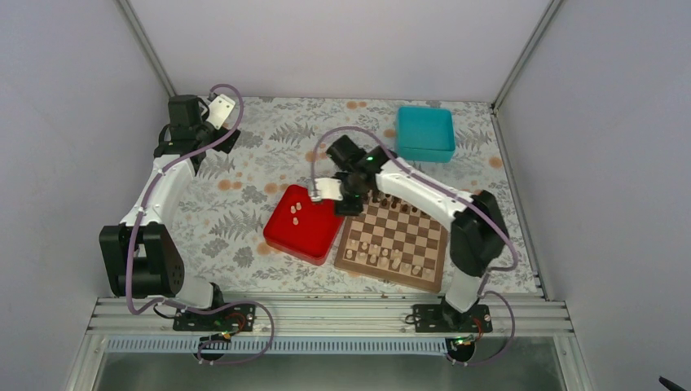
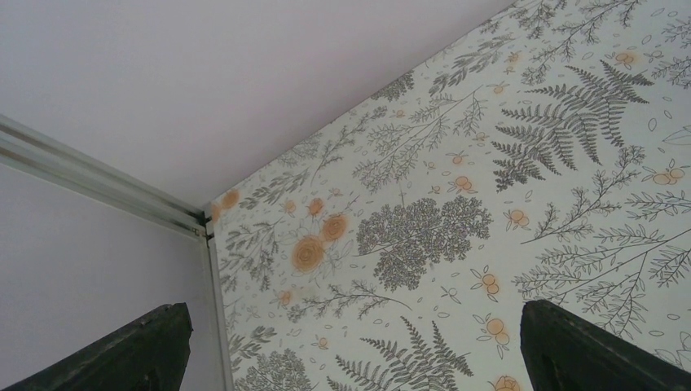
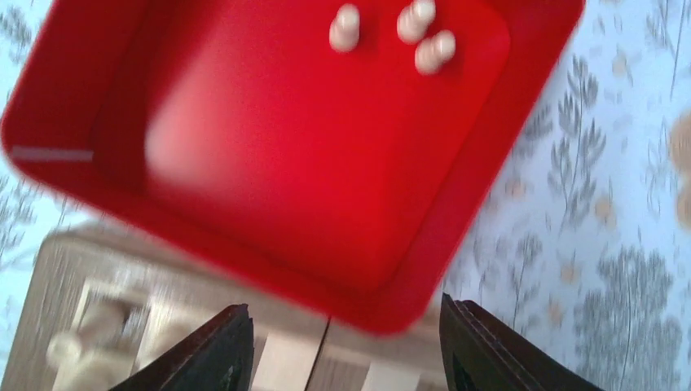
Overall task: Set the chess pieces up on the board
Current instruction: Pick up the chess piece from the storage box.
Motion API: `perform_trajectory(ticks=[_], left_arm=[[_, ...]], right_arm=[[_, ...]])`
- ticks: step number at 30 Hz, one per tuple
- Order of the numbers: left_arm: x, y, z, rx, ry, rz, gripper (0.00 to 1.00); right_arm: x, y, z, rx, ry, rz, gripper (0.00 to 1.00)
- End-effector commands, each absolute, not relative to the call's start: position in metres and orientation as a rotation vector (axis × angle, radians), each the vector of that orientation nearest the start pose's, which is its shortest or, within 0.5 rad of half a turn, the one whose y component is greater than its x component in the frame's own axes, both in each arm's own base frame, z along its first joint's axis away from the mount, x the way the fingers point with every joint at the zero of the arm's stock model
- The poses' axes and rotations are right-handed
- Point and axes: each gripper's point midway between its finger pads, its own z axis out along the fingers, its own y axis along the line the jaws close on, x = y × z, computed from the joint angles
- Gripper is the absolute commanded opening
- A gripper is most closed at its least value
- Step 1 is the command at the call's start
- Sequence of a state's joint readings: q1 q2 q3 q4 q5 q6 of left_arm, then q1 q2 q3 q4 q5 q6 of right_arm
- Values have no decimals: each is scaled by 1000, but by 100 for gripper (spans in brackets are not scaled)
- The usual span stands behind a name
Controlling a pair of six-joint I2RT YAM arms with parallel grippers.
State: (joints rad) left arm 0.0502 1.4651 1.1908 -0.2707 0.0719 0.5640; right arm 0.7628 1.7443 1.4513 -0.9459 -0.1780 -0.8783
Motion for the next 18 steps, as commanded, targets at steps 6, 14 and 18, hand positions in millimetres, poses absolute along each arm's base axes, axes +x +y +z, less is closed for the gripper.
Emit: perform_trajectory(ticks=[6, 14, 18], left_arm=[[452, 9, 249, 582, 2021, 273, 100], [451, 7, 248, 585, 2018, 264, 100], [451, 6, 248, 590, 2019, 256, 100]], right_arm=[[270, 378, 99, -2135, 1761, 352, 59], [265, 408, 75, -2185, 1678, 368, 57], [260, 417, 67, -2213, 1654, 380, 55]])
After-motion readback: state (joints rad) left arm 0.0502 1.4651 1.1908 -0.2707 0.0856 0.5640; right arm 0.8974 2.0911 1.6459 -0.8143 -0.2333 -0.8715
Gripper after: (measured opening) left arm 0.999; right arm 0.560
